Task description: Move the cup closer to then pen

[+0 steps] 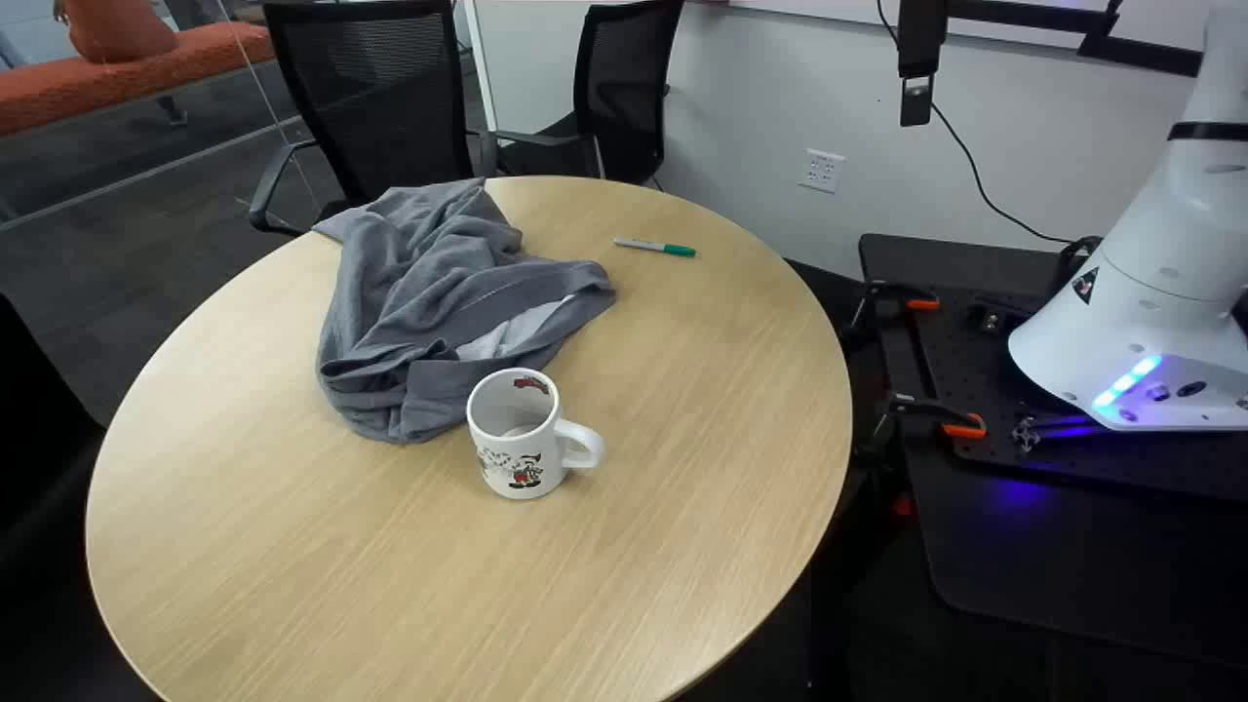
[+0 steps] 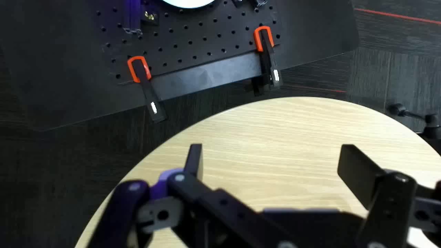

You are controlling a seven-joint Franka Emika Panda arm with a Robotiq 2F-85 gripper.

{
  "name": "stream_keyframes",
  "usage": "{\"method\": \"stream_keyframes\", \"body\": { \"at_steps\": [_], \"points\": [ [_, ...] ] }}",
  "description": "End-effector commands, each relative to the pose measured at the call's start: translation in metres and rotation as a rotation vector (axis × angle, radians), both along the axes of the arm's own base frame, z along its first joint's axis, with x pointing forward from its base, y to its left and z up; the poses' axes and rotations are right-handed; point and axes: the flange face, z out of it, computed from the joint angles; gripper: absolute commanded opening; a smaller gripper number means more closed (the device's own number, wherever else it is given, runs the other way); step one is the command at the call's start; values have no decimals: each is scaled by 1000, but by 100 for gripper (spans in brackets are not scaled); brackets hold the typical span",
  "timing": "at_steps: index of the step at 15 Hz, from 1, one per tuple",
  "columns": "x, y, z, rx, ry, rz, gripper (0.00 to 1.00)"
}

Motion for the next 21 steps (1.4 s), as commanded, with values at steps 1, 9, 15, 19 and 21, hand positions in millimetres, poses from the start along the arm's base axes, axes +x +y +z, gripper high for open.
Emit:
{"method": "stream_keyframes", "body": {
  "at_steps": [1,9,15,19,21],
  "points": [
    [0,0,1,0,1,0,100],
    [3,8,5,-12,-36,-16,100],
    [30,69,8,-77,-170,-81,100],
    [51,135,1,-121,-261,-122,100],
    [61,165,-8,-152,-304,-146,100]
  ]
}}
